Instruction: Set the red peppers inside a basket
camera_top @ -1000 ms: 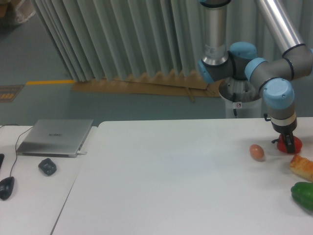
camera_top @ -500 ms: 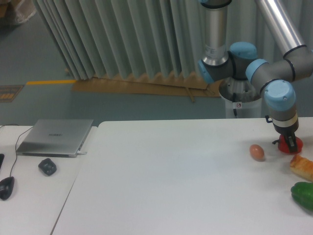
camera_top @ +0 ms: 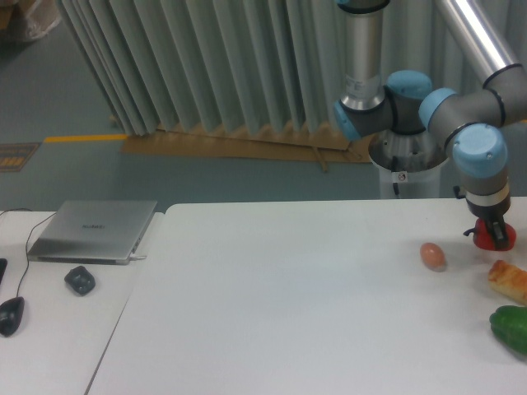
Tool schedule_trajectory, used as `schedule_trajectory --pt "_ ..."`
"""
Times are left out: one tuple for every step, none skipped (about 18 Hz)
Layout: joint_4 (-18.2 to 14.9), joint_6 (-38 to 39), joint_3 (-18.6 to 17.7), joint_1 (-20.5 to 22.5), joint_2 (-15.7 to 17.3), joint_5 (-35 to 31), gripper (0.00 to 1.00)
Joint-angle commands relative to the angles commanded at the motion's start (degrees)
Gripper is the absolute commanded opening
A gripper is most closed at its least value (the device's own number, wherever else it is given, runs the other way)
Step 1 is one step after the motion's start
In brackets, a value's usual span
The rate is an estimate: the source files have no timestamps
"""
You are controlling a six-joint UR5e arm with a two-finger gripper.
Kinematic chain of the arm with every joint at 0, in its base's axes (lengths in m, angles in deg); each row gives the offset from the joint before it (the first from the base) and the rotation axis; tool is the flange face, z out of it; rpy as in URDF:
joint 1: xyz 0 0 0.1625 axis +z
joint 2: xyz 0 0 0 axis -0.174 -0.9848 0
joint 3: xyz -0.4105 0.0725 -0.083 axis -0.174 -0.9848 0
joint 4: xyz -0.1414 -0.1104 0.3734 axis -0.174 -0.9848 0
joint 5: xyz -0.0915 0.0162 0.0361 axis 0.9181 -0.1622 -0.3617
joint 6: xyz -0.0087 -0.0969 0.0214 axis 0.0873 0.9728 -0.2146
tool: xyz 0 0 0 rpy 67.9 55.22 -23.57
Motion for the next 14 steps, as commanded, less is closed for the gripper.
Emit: schedule_trajectory --pt "-2.12 0.27 1.95 0.97 0.0 2.03 0.51" --pt "-3.1 0.36 3.53 1.85 0.0 3.61 0.51" --pt "-3.55 0.36 5.38 3.08 0.0 6.15 0.51" --pt "-3.64 0.36 6.35 3.96 -0.09 7.92 0.51" --pt "-3.47 0.45 6.8 4.67 -0.09 9.24 0.51" --pt "-3.12 0.54 7.59 5.63 -0.52 9.95 0.5" --pt "-2.85 1.06 9.42 6.68 -1.4 9.96 0.49" --pt "-2.5 1.07 10.4 8.09 -2.62 9.96 0.49" --pt "-1.37 0.81 10.84 9.32 -2.81 10.13 0.49" --pt "0.3 0.63 10.93 10.29 -3.33 10.57 0.49" --pt "2.49 0.97 10.76 10.91 -4.12 10.57 0.49" --pt "3.82 1.41 10.5 10.91 -4.48 10.49 0.49" --pt "4.79 1.94 10.41 11.09 -4.83 10.57 0.49" --pt "5.49 3.42 10.14 11.7 -5.01 10.57 0.49"
